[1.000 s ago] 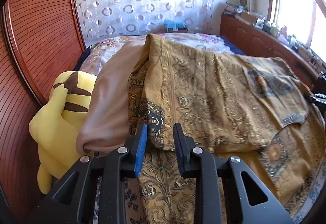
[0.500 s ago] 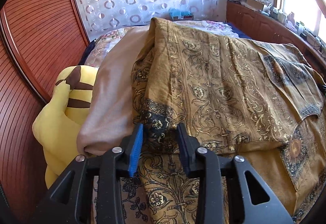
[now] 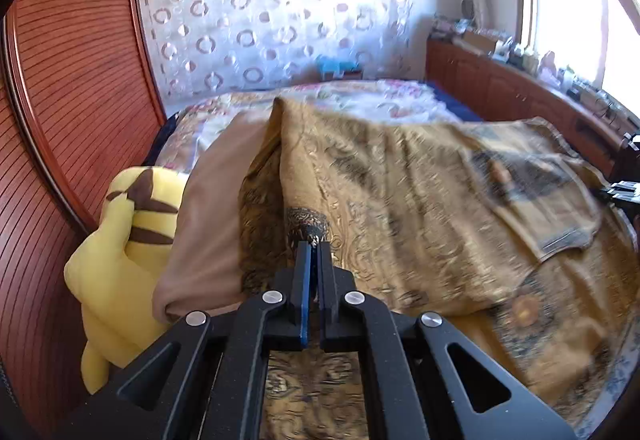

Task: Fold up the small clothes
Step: 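Grasp the shirt edge with the left gripper while the right gripper folds it over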

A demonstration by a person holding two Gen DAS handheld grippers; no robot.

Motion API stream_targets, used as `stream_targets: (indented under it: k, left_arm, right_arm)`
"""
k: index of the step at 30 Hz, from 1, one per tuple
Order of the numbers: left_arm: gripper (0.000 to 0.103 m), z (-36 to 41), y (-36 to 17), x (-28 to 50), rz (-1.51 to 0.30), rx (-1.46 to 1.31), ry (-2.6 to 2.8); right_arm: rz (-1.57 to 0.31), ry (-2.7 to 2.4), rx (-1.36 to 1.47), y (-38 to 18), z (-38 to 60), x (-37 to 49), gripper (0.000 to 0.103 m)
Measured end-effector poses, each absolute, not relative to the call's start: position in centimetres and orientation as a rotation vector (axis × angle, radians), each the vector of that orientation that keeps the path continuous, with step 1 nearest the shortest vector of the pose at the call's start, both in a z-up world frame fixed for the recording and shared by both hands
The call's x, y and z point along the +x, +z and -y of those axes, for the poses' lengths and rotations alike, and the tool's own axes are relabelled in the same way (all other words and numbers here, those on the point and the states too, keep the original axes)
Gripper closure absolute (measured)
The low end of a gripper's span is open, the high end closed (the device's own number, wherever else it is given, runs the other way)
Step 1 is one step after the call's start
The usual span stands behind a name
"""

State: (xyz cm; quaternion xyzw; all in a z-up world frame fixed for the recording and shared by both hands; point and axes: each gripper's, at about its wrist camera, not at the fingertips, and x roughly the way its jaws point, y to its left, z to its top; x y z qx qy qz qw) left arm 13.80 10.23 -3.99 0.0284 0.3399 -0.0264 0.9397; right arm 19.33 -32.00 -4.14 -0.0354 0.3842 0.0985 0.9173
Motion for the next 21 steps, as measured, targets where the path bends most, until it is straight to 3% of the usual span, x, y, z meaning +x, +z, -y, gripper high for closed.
stream_targets:
  k: [4, 5, 8, 21]
  left_arm:
    - [0.099, -9.5, -2.9, 13.1, -0.667, 0.046, -0.090]
    - [0.100, -9.4, -2.7, 12.9, -0.661, 0.046, -0.094]
    - [0.100, -9.5, -1.9, 12.1, -0.630, 0.025, -0.101]
    - [0.100, -10.1, 1.0, 4.6, -0.531, -0.066, -0.176]
  right_arm:
    - [-0.785, 0.200, -0.076, -4.0, 32.0, 19.2, 0.079]
    - [-0.774, 0.196, -0.083, -3.8, 31.9, 19.1, 0.090]
    - [-0.721, 0.206, -0.126, -2.8, 31.7, 18.2, 0.097]
    - [-0.574, 0.341, -0.031, 4.7, 34.3, 12.3, 0.099]
